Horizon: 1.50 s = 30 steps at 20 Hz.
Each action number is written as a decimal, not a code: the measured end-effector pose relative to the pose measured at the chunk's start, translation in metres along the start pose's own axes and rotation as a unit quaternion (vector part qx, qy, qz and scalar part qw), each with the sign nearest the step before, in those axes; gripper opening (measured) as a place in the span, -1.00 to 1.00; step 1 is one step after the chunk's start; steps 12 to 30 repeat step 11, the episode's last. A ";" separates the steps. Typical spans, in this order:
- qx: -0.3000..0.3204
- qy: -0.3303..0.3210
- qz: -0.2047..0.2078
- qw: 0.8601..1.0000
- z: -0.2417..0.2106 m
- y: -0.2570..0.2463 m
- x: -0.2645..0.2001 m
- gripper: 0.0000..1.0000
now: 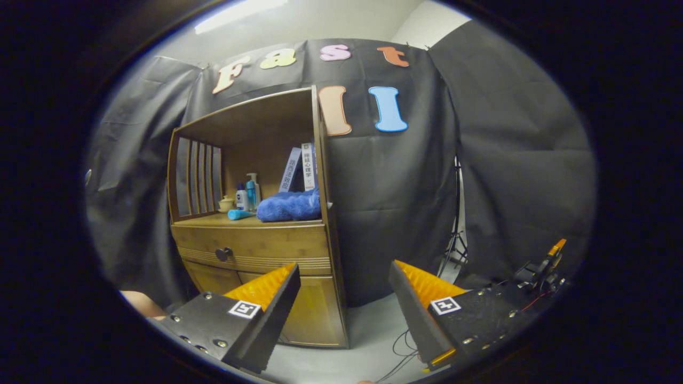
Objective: Pull open the drawer, take out the items inside it, and place them on the countertop above the cabinet.
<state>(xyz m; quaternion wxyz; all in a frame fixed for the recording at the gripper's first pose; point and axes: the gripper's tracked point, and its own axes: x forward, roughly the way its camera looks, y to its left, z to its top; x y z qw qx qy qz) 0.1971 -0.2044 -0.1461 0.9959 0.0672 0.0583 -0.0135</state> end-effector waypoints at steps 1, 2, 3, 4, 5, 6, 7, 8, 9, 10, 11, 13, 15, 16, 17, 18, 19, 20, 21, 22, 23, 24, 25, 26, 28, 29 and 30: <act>0.000 -0.001 0.000 1.000 0.000 0.000 -0.001 1.00; 0.000 -0.002 0.000 1.000 0.000 0.000 0.000 1.00; 0.001 -0.002 0.000 1.000 0.001 0.000 -0.001 1.00; 0.000 -0.002 0.000 1.000 0.001 0.000 -0.001 1.00; 0.000 -0.004 0.000 1.000 0.001 0.000 -0.001 1.00; -0.001 -0.006 0.001 1.000 0.003 0.001 -0.002 1.00; -0.002 -0.008 0.002 1.000 0.003 0.002 -0.003 1.00; -0.005 -0.008 0.003 1.000 0.003 0.003 -0.002 1.00; -0.007 -0.009 0.006 1.000 0.003 0.005 -0.003 1.00; -0.011 -0.010 0.007 1.000 0.003 0.006 -0.004 1.00; -0.014 -0.008 0.010 1.000 0.002 0.007 -0.004 0.99; -0.014 -0.008 0.010 1.000 0.002 0.007 -0.004 0.99; -0.014 -0.008 0.010 1.000 0.002 0.007 -0.004 0.99; -0.014 -0.008 0.010 1.000 0.002 0.007 -0.004 0.99; -0.014 -0.008 0.010 1.000 0.002 0.007 -0.004 0.99; -0.014 -0.008 0.010 1.000 0.002 0.007 -0.004 0.99; -0.014 -0.008 0.010 1.000 0.002 0.007 -0.004 0.99; -0.014 -0.008 0.010 1.000 0.002 0.007 -0.004 0.99; -0.014 -0.008 0.010 1.000 0.002 0.007 -0.004 0.99; -0.014 -0.008 0.010 1.000 0.002 0.007 -0.004 0.99; -0.014 -0.008 0.010 1.000 0.002 0.007 -0.004 0.99; -0.014 -0.008 0.010 1.000 0.002 0.007 -0.004 0.99; -0.014 -0.008 0.010 1.000 0.002 0.007 -0.004 0.99; -0.014 -0.008 0.010 1.000 0.002 0.007 -0.004 0.99; -0.014 -0.008 0.010 1.000 0.002 0.007 -0.004 0.99; -0.014 -0.008 0.010 1.000 0.002 0.007 -0.004 0.99; -0.014 -0.008 0.010 1.000 0.002 0.007 -0.004 0.99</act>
